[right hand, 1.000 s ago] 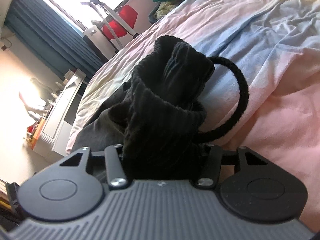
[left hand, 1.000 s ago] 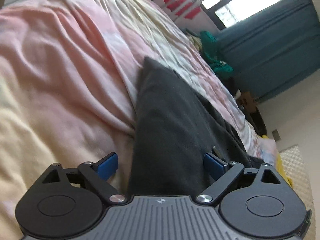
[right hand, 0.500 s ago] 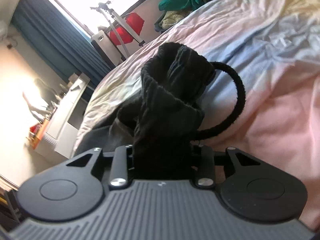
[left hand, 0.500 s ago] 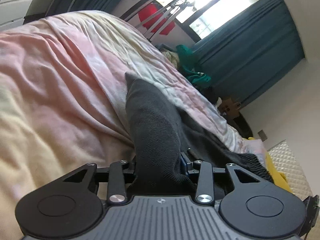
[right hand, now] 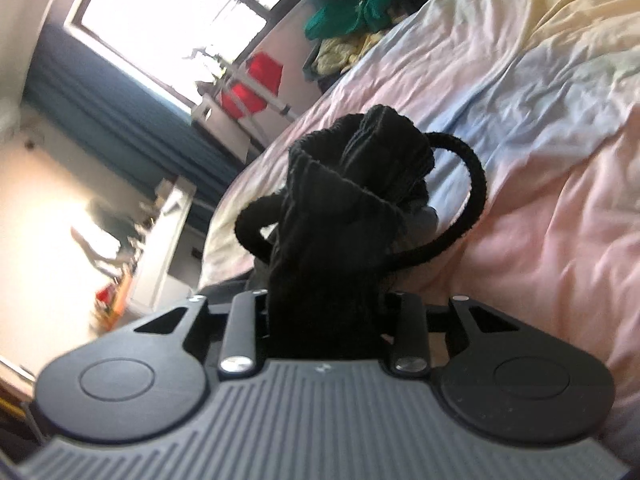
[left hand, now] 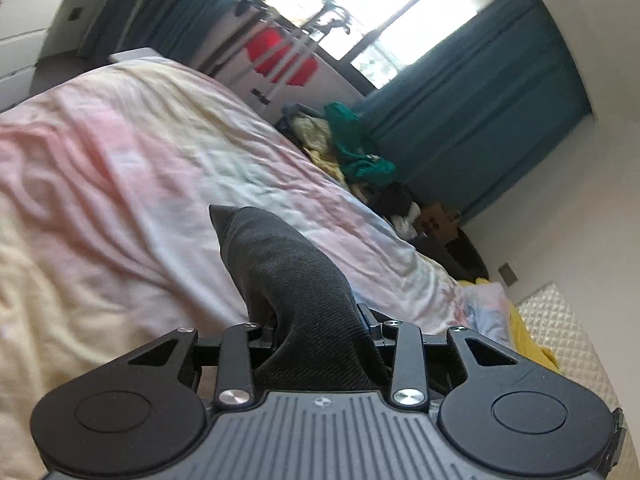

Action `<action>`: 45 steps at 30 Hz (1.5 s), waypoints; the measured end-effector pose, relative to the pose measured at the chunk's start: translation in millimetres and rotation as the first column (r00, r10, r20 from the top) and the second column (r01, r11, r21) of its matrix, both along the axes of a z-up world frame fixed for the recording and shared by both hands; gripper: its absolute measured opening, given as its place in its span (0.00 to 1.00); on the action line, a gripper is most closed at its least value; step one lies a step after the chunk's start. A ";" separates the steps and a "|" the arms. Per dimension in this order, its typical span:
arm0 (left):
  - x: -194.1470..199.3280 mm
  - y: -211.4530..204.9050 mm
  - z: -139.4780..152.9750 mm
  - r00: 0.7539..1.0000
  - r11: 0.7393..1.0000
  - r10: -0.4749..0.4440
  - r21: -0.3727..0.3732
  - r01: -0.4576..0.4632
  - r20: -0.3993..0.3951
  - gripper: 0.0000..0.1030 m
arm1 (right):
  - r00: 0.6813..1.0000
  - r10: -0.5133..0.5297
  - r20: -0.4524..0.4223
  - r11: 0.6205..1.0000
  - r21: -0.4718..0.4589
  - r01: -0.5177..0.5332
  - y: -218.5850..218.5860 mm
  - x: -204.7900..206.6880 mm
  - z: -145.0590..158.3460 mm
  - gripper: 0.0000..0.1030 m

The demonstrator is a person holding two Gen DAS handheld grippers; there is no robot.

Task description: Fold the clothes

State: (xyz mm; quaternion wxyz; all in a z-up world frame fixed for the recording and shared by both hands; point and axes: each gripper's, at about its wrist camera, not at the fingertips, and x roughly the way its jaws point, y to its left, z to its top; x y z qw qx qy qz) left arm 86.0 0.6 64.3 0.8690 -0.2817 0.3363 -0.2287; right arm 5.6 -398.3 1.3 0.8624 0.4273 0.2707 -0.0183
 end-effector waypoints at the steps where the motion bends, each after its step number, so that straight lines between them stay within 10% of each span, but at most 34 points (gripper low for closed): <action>1: 6.3 -19.0 8.4 1.000 1.000 -0.013 0.006 0.013 -0.001 0.35 | 1.000 -0.007 0.001 1.000 0.008 0.007 -9.4 -1.1 6.2 0.34; 11: 124.4 -254.2 44.4 0.985 0.985 -0.168 -0.040 0.169 0.040 0.35 | 0.978 -0.196 0.075 0.977 -0.071 0.202 -180.7 31.1 65.5 0.34; 21: 213.3 -437.6 -56.4 0.933 0.936 -0.352 0.023 0.351 0.078 0.36 | 0.893 -0.427 0.144 0.885 -0.137 0.445 -292.0 49.6 -27.8 0.34; 25: 222.2 -459.0 -146.1 0.907 0.900 -0.419 0.115 0.421 -0.041 0.38 | 0.877 -0.478 0.054 0.863 -0.155 0.480 -287.7 40.1 -103.1 0.35; 30: 203.2 -449.8 -181.4 0.883 0.877 -0.465 0.163 0.452 0.055 0.50 | 0.856 -0.512 0.073 0.850 -0.100 0.517 -274.0 15.2 -160.4 0.41; 35: 189.0 -437.0 -144.2 0.922 0.897 -0.385 0.252 0.362 0.045 0.71 | 0.847 -0.531 -0.031 0.847 -0.017 0.531 -285.7 13.2 -145.2 0.56; 45: 109.5 -371.8 -7.3 0.902 0.873 -0.383 0.398 0.282 0.201 0.77 | 0.837 -0.543 -0.074 0.830 -0.202 0.520 -241.8 -45.3 -48.5 0.58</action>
